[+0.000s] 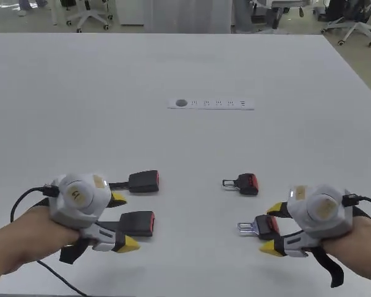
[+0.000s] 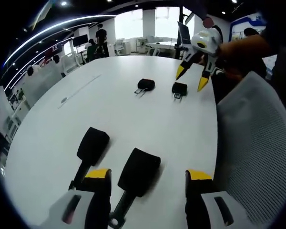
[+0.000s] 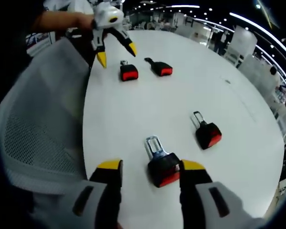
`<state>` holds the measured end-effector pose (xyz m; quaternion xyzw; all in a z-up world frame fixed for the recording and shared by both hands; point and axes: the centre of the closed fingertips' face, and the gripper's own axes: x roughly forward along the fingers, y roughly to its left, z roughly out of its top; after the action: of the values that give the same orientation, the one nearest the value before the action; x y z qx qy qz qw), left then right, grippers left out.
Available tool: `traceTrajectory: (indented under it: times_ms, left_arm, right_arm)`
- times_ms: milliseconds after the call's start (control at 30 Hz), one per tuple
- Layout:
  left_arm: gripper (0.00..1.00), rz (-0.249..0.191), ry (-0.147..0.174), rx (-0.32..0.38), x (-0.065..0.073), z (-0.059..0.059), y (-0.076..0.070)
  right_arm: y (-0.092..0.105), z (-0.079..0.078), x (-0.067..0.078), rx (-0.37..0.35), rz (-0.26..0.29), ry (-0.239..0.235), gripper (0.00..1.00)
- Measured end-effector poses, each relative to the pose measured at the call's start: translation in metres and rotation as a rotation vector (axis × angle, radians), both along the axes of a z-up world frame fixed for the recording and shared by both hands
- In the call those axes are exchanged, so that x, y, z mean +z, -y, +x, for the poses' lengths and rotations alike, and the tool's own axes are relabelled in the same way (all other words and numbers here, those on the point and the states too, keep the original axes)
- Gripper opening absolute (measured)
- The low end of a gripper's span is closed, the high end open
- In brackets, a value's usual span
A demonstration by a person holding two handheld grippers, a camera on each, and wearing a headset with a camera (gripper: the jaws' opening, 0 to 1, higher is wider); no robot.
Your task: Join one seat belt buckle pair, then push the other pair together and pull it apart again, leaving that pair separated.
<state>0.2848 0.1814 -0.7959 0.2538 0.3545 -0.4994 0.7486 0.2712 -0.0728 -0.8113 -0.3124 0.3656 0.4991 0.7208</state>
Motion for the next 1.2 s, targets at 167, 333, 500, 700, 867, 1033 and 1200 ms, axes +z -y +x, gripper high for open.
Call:
traceTrajectory:
  times_ms: [167,333,500,700,867,1033,1200]
  left_arm:
    - [0.6,0.058,-0.011,-0.054,-0.015,0.006,-0.003]
    - [0.55,0.144,-0.013,-0.165,-0.029,0.008,-0.006]
    - [0.53,0.175,-0.028,-0.206,-0.035,0.01,-0.005]
    - [0.41,0.219,-0.038,-0.246,-0.044,0.013,-0.005]
    - [0.34,0.272,-0.001,-0.304,-0.045,0.015,-0.007]
    - [0.34,0.263,-0.002,-0.307,-0.045,0.017,-0.007]
    - [0.33,0.239,0.014,-0.31,-0.045,0.016,-0.007]
  right_arm:
    - [0.004,0.008,-0.01,0.058,-0.057,0.005,0.47]
    - [0.009,0.013,-0.02,0.097,-0.103,-0.011,0.46]
    - [0.011,0.017,-0.027,0.128,-0.134,-0.029,0.43]
    - [0.011,0.02,-0.029,0.175,-0.153,-0.06,0.34]
    - [0.012,0.02,-0.032,0.215,-0.179,-0.07,0.33]
    - [0.011,0.02,-0.033,0.222,-0.198,-0.1,0.32]
    - [0.011,0.019,-0.033,0.192,-0.176,-0.114,0.33]
